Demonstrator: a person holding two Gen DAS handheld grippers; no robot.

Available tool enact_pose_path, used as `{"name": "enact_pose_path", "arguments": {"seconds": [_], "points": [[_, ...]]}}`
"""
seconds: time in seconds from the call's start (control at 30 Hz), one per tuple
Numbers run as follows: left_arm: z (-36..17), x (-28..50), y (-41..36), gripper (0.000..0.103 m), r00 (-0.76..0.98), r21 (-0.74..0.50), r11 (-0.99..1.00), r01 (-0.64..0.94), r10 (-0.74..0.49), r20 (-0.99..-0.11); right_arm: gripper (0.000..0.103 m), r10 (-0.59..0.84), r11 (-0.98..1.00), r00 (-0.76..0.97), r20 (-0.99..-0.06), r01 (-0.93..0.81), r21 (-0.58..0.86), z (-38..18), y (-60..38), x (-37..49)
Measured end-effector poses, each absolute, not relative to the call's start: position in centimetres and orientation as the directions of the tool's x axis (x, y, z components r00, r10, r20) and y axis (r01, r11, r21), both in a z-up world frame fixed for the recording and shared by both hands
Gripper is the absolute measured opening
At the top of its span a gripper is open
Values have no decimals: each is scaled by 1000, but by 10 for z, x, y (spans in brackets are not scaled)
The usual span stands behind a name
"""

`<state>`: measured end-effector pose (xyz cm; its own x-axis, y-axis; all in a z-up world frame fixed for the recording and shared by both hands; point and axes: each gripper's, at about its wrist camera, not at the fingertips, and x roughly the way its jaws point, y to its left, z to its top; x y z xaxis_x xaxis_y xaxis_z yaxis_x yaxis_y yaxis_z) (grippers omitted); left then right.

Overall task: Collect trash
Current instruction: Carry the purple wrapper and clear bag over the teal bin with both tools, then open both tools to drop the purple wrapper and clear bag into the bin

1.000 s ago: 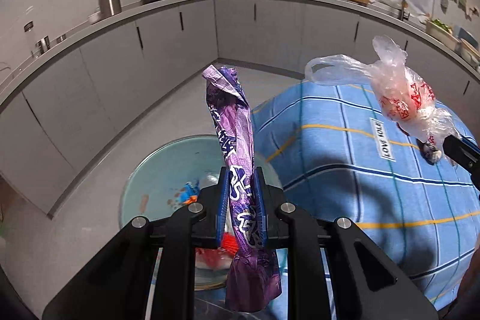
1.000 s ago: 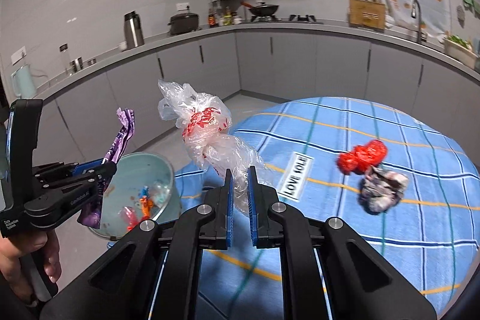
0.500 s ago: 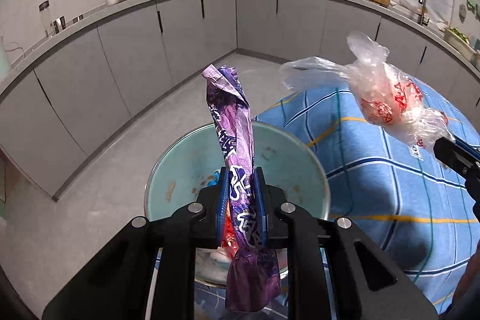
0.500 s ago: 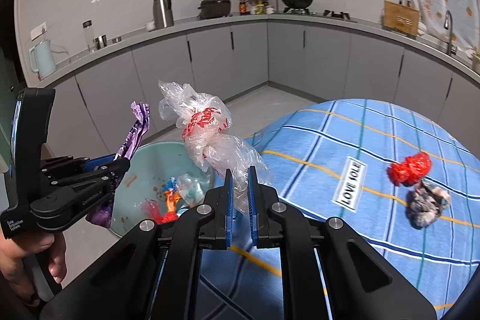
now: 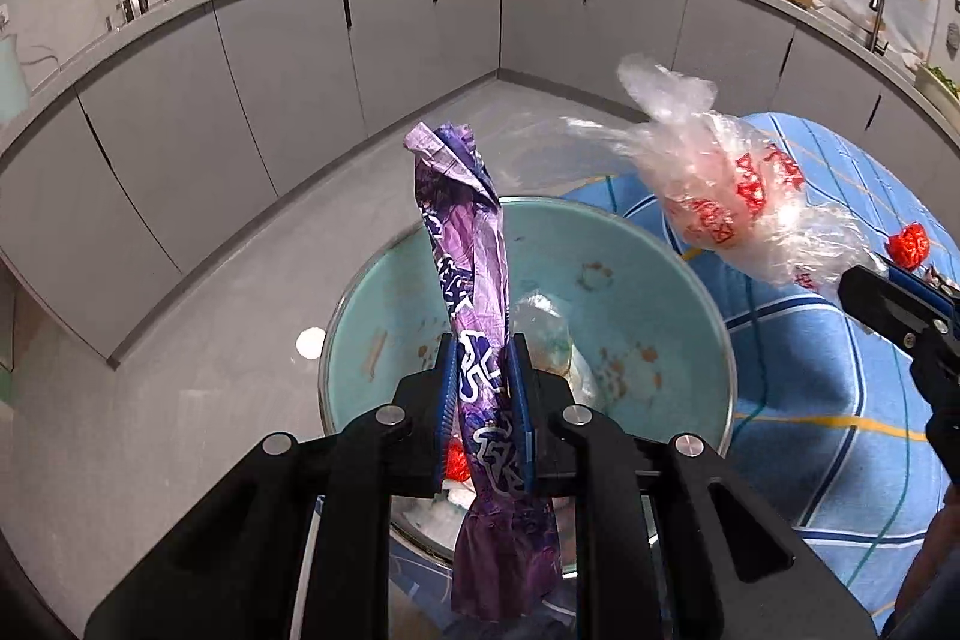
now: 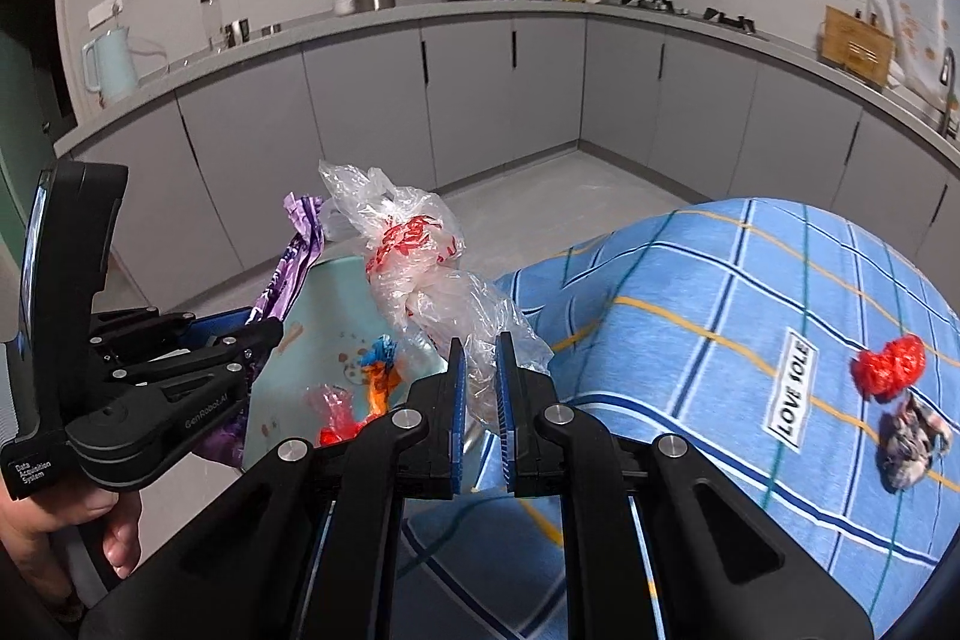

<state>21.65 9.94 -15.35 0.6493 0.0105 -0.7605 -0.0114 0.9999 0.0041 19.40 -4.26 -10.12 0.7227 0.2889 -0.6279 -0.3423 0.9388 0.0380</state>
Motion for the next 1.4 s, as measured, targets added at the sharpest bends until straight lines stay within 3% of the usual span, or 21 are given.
{"name": "enact_pose_path", "arguments": {"seconds": [0.27,0.37,0.43,0.5,0.53,0.6,0.8,1.0,1.4], "points": [[-164,220,104,21,637,16,999,-31,32,-771,14,300,926,685,-665,-375,31,-120,-25,207],[-164,222,105,30,637,24,999,-42,45,-769,19,307,923,681,-665,-383,34,-124,-22,208],[-164,222,107,40,641,26,998,-53,54,-765,32,313,924,682,-661,-381,45,-124,-23,208],[-163,220,108,45,645,34,997,-65,68,-761,33,314,924,681,-661,-379,48,-125,-26,208],[-163,220,109,53,648,38,997,-72,75,-758,37,311,926,683,-660,-374,50,-125,-28,207],[-161,219,109,61,653,41,996,-83,85,-752,42,312,929,685,-659,-367,58,-125,-32,207],[-157,217,111,73,660,47,995,-92,96,-745,46,320,928,689,-650,-366,68,-120,-35,203],[-155,215,114,80,666,52,993,-101,107,-739,49,322,928,692,-646,-364,73,-119,-36,199],[-150,214,112,86,674,58,994,-98,109,-731,53,314,934,700,-641,-350,75,-117,-44,195]]}}
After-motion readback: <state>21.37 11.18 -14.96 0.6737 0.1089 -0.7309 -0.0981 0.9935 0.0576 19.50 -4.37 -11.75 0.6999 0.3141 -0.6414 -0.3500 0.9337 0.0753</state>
